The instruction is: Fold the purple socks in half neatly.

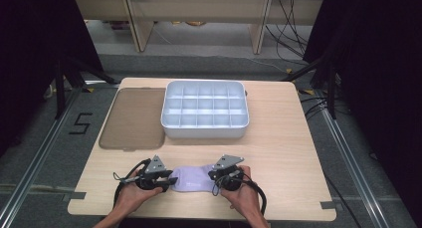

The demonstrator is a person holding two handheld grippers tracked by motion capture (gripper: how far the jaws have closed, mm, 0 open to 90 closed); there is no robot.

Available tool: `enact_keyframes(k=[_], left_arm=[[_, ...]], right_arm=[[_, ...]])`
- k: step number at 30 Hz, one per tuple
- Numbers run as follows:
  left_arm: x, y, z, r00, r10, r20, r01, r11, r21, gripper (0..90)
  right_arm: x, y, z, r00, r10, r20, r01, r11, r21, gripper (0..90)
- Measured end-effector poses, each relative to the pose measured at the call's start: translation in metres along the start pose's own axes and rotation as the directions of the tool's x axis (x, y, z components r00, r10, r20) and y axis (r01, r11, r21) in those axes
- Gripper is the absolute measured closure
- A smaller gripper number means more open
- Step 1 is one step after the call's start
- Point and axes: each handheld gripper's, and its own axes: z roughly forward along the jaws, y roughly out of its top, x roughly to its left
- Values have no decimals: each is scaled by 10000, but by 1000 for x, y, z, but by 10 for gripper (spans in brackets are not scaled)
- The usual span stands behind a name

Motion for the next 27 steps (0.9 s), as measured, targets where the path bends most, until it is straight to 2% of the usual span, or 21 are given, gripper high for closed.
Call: enact_keyframes(k=[1,2,3,4,5,6,7,8,9,10,14,15,16,17,18,19,20,22,24,26,27], left_arm=[[1,0,0,9998,-42,194,42,10000,18,727],[2,0,-1,9995,123,306,-124,9999,32,774],[2,-1,0,9993,112,359,-110,9999,-33,806],[2,-1,0,9995,18,303,-17,10000,-40,817],[2,0,-1,9992,99,400,-98,9999,-19,824],[3,0,-1,9991,111,414,-108,9999,-80,827],[3,-1,0,9987,-13,516,27,9997,-259,830],[5,0,-3,9988,86,481,-82,9999,-100,831],[5,0,-4,9991,-15,428,28,9996,-294,832],[5,1,-6,9988,-56,496,69,9996,-262,832],[4,5,-15,9980,97,631,-69,9990,-452,832],[4,6,-17,9972,90,737,-48,9983,-574,832],[3,7,-20,9970,-6,773,59,9976,-683,832],[4,8,-22,9967,71,804,-15,9975,-700,832],[3,9,-25,9957,-89,920,162,9968,-784,832],[2,9,-28,9943,-268,1036,354,9960,-815,833],[3,11,-32,9933,-31,1154,132,9961,-870,832],[2,12,-37,9913,-97,1312,233,9945,-1019,832],[2,12,-42,9920,-23,1263,163,9938,-1104,832],[4,11,-44,9898,-229,1404,384,9933,-1086,833],[4,10,-44,9903,-278,1359,436,9925,-1145,832]], right_arm=[[0,0,0,10000,-44,66,44,10000,21,888],[1,-1,3,9999,-60,129,63,9997,-233,888],[1,-1,2,9999,-158,63,159,9999,-20,888],[3,-1,6,9999,-122,50,123,9997,-205,888],[4,-1,6,9998,-200,-31,199,9998,-82,888],[6,0,6,9995,-255,-160,257,9996,129,888],[9,0,8,9999,-90,-145,92,9999,100,888],[9,1,9,9993,-317,-188,319,9994,121,888],[10,1,10,9985,-440,-318,447,9988,213,889],[12,1,12,9990,-359,-274,366,9990,246,889],[21,6,26,9965,-589,-595,616,9971,440,897],[21,6,26,9965,-589,-595,616,9971,440,897],[22,8,29,9949,-724,-701,767,9951,617,898],[26,9,33,9923,-933,-819,983,9933,602,899],[28,10,35,9907,-986,-934,1051,9921,679,900],[31,11,39,9885,-1198,-923,1247,9910,494,900],[33,13,41,9866,-1296,-993,1352,9895,520,900],[40,18,47,9861,-1217,-1130,1274,9908,451,900],[42,20,48,9869,-1068,-1213,1143,9918,570,900],[48,24,54,9832,-1053,-1488,1124,9928,405,900],[49,25,57,9810,-1242,-1488,1297,9912,278,900]])
